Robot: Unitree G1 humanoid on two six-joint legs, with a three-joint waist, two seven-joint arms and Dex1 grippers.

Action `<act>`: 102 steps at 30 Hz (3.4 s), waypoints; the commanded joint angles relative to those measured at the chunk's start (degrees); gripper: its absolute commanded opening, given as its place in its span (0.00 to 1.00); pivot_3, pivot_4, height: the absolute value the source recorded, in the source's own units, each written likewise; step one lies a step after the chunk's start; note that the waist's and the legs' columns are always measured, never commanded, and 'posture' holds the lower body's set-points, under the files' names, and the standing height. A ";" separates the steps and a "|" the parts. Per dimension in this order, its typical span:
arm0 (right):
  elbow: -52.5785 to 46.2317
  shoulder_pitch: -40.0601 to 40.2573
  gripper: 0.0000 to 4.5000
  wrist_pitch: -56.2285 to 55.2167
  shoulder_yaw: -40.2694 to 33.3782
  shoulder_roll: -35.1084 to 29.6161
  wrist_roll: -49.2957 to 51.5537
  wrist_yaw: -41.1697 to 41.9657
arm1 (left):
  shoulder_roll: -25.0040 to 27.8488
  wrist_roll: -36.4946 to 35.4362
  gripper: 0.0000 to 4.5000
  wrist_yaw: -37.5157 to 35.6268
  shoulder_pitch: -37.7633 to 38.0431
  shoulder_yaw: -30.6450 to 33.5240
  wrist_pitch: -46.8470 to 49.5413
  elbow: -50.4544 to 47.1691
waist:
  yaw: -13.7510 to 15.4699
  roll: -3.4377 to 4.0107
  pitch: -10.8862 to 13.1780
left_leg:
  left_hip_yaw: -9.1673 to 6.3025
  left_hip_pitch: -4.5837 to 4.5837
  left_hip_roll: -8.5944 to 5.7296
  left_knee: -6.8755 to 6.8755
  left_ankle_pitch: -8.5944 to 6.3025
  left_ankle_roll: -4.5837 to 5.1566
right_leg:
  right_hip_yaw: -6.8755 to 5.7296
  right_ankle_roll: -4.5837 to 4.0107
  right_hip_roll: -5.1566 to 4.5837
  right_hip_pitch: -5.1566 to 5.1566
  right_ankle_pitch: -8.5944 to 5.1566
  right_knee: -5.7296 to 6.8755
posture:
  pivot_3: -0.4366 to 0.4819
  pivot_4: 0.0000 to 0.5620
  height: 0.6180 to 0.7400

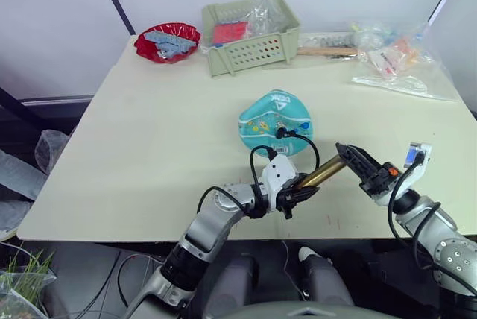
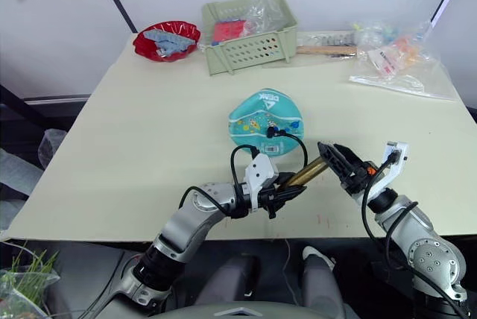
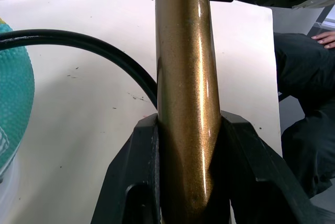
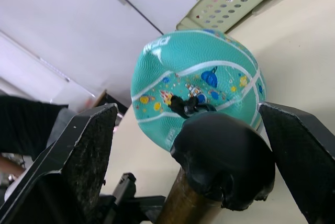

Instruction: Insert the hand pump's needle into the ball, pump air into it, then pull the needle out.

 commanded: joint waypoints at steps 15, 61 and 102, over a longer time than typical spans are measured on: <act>2.97 -0.63 1.00 -2.13 -0.60 1.19 -0.38 1.09 | -1.22 0.26 0.23 -0.89 -0.23 0.48 -2.95 -1.02 | 0.00 0.01 0.00 | 0.01 0.01 0.01 0.00 0.00 0.00 | 0.00 0.01 0.04 0.00 0.00 0.00 | 0.48 0.27 1.00; 3.08 -3.86 1.00 -0.50 -1.28 3.63 7.42 -0.33 | -1.01 1.24 0.23 -1.82 0.33 0.20 -3.78 -0.24 | -0.05 0.01 0.00 | -0.01 0.01 0.02 -0.01 -0.01 0.01 | 0.00 0.00 0.06 0.00 -0.01 0.00 | 0.48 0.27 1.00; -0.23 -8.14 0.37 -4.00 1.73 -0.99 -6.22 3.85 | 3.94 -3.20 0.99 -9.99 -0.46 3.41 0.47 1.27 | -0.81 0.07 0.04 | 0.01 0.00 0.02 -0.01 -0.01 0.01 | 0.02 0.01 0.08 -0.03 -0.01 0.00 | 0.48 0.27 1.00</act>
